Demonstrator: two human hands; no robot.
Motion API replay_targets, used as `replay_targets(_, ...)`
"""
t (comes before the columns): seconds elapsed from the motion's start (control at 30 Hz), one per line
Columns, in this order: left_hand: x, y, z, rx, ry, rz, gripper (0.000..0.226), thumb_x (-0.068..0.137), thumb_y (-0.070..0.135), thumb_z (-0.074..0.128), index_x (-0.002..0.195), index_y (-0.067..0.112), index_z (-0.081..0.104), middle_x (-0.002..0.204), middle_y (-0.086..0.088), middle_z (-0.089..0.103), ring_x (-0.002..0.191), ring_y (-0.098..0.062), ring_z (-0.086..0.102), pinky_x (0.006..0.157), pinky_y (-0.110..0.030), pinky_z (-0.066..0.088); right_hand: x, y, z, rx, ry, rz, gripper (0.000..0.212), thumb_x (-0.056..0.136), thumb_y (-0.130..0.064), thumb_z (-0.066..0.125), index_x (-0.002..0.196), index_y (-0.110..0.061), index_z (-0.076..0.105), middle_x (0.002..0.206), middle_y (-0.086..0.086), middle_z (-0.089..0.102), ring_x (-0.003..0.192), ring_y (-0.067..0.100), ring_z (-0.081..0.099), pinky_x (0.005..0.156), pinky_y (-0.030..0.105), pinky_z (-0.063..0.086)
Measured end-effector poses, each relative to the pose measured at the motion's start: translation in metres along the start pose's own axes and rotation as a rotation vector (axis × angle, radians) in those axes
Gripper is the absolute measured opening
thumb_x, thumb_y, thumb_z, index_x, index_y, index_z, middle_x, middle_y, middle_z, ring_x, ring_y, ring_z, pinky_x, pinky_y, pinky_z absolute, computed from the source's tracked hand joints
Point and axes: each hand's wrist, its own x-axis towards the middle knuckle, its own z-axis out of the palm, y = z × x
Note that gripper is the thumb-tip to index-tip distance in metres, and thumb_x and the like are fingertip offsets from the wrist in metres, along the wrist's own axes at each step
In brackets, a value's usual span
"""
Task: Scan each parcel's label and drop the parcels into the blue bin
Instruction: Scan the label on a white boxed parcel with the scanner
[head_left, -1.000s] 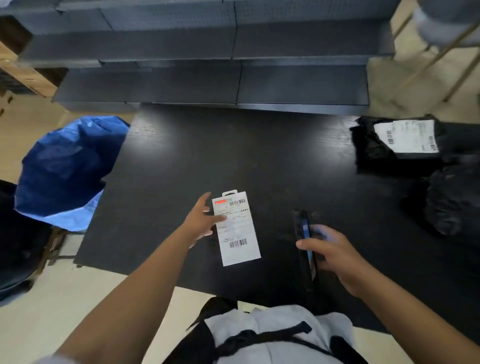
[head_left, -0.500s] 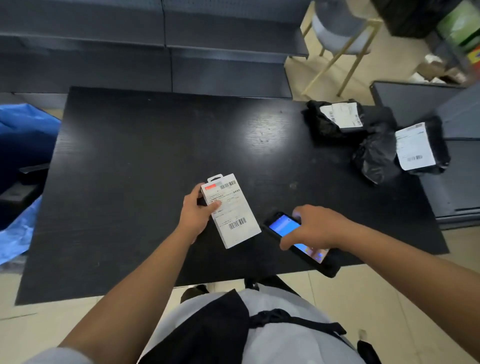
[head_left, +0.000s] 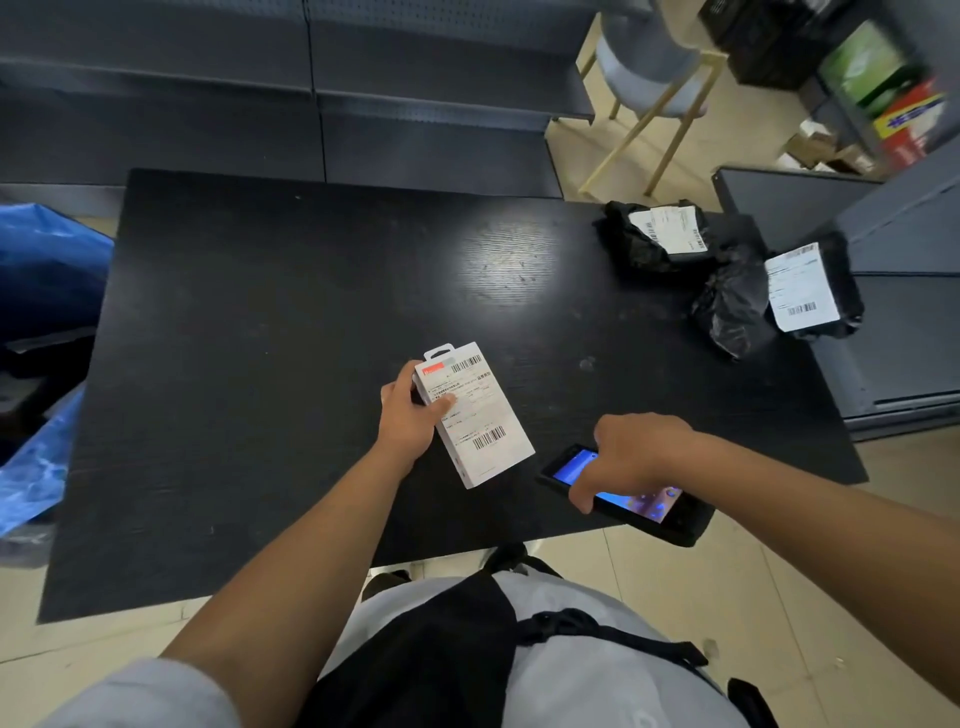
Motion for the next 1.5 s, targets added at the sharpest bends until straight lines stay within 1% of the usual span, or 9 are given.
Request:
replay_targets(0.33, 0.007, 0.011, -0.011, 0.02, -0.135, -0.105, 0.062, 0.092, 0.013, 0.071, 0.138, 0.045, 0.045, 0.143, -0.001, 0.043, 0.121, -0.027, 0.059, 0.1, -0.057, 0.052, 0.006, 0.021, 0.003, 0.088, -0.02, -0.026, 0.046, 0.071, -0.058, 0.078, 0.08, -0.02, 0.054, 0.073, -0.003, 0.058, 0.064, 0.018, 0.055, 0.06, 0.029, 0.039)
replay_targets(0.53, 0.006, 0.037, -0.027, 0.175, -0.265, -0.141, 0.078, 0.096, -0.004, 0.058, 0.158, 0.033, 0.027, 0.154, 0.002, 0.045, 0.116, -0.021, 0.057, 0.085, -0.036, 0.052, 0.019, 0.046, 0.024, 0.841, -0.117, -0.094, 0.042, 0.08, -0.032, 0.084, 0.099, -0.001, 0.062, 0.063, 0.007, 0.055, 0.046, 0.017, 0.057, 0.06, 0.034, 0.05)
replay_targets(0.67, -0.023, 0.031, -0.011, 0.537, 0.046, -0.005, 0.075, 0.094, 0.024, 0.066, 0.155, 0.038, 0.024, 0.156, -0.003, 0.035, 0.136, -0.031, 0.044, 0.1, -0.051, 0.051, 0.038, 0.049, 0.048, 1.167, -0.055, -0.128, 0.043, 0.086, -0.026, 0.079, 0.116, 0.0, 0.064, 0.084, 0.021, 0.061, 0.067, 0.03, 0.063, 0.067, 0.042, 0.054)
replay_targets(0.77, -0.066, 0.014, 0.015, 0.833, 0.075, -0.054, 0.11, 0.076, 0.062, 0.075, 0.156, 0.036, 0.005, 0.16, -0.004, 0.016, 0.145, -0.032, 0.024, 0.112, -0.053, 0.034, 0.052, 0.055, 0.048, 1.327, -0.044, -0.131, 0.035, 0.086, -0.025, 0.079, 0.109, -0.002, 0.067, 0.083, 0.021, 0.064, 0.063, 0.03, 0.064, 0.058, 0.037, 0.058)
replay_targets(0.9, -0.094, -0.008, 0.034, 1.025, 0.151, -0.142, 0.115, 0.077, 0.066, 0.071, 0.154, 0.038, -0.009, 0.158, -0.006, 0.016, 0.142, -0.03, 0.026, 0.112, -0.048, 0.038, 0.07, 0.053, 0.045, 1.286, 0.028, -0.203, 0.035, 0.083, -0.027, 0.083, 0.109, -0.009, 0.068, 0.089, 0.016, 0.071, 0.062, 0.027, 0.066, 0.071, 0.047, 0.061)
replay_targets(1.07, -0.109, -0.003, 0.012, 0.917, 0.216, -0.258, 0.106, 0.078, 0.057, 0.076, 0.154, 0.046, 0.002, 0.159, -0.001, 0.018, 0.145, -0.029, 0.023, 0.117, -0.05, 0.031, 0.083, 0.043, 0.047, 1.279, -0.031, -0.273, 0.108, 0.036, -0.065, 0.093, 0.126, -0.014, 0.063, 0.114, 0.022, 0.07, 0.089, 0.039, 0.069, 0.094, 0.062, 0.057)
replay_targets(1.2, -0.129, 0.005, -0.041, 0.695, 0.401, -0.377, 0.102, 0.077, 0.05, 0.08, 0.153, 0.049, 0.012, 0.157, -0.001, 0.024, 0.144, -0.031, 0.024, 0.115, -0.054, 0.034, 0.087, 0.028, 0.043, 1.28, -0.073, -0.361, 0.123, 0.025, -0.069, 0.09, 0.133, -0.02, 0.06, 0.117, 0.024, 0.069, 0.106, 0.046, 0.067, 0.099, 0.064, 0.053)
replay_targets(1.33, -0.14, 0.033, -0.126, 0.687, 0.634, -0.334, 0.099, 0.076, 0.037, 0.081, 0.152, 0.047, 0.019, 0.15, -0.009, 0.032, 0.135, -0.039, 0.032, 0.111, -0.055, 0.033, 0.078, 0.009, 0.036, 1.315, -0.114, -0.41, 0.109, 0.034, -0.064, 0.089, 0.131, -0.022, 0.062, 0.117, 0.023, 0.07, 0.109, 0.046, 0.066, 0.1, 0.064, 0.053)
replay_targets(1.5, -0.129, 0.085, -0.258, 0.897, 0.885, -0.282, 0.106, 0.074, 0.053, 0.081, 0.157, 0.033, 0.017, 0.163, -0.014, 0.018, 0.149, -0.039, 0.015, 0.121, -0.054, 0.013, 0.059, -0.007, 0.027, 1.312, -0.046, -0.444, 0.057, 0.077, -0.032, 0.087, 0.126, -0.016, 0.064, 0.094, 0.021, 0.075, 0.074, 0.033, 0.071, 0.084, 0.058, 0.06)
